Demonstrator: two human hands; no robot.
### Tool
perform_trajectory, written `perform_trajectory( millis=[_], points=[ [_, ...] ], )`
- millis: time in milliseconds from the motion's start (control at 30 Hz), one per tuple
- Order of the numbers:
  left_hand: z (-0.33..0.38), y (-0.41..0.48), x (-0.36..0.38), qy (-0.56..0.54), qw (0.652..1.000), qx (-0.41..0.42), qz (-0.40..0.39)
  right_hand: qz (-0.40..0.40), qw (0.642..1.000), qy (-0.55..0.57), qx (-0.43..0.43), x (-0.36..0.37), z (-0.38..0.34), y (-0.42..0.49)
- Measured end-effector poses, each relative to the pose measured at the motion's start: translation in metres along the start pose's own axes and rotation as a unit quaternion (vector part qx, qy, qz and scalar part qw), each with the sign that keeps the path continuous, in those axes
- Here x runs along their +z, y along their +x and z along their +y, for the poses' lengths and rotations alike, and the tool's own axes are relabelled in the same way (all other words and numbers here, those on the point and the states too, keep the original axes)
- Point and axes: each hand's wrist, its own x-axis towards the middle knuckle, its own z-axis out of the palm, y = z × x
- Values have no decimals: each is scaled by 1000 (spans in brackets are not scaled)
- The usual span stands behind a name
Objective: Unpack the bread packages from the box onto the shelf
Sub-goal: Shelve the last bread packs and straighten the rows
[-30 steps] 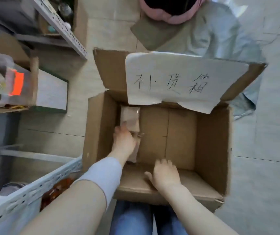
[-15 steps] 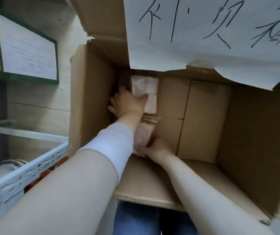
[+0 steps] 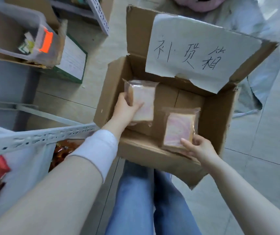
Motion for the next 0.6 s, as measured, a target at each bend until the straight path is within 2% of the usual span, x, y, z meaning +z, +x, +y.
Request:
perform_trajectory(
  millis=[167, 300, 467, 600],
  points=[
    [3, -153, -93, -153, 985, 54, 58, -9, 988, -86, -125, 12, -33, -112],
    [8, -285, -192, -276, 941, 126, 152, -72, 961, -120, -239, 58, -79, -227],
    [-10, -438, -310, -299, 877, 226, 301, -192, 906, -134, -353, 153, -117, -363],
    [-68, -550, -399, -294, 816, 279, 412, -281, 843, -161, -429, 247, -115, -465]
  ],
)
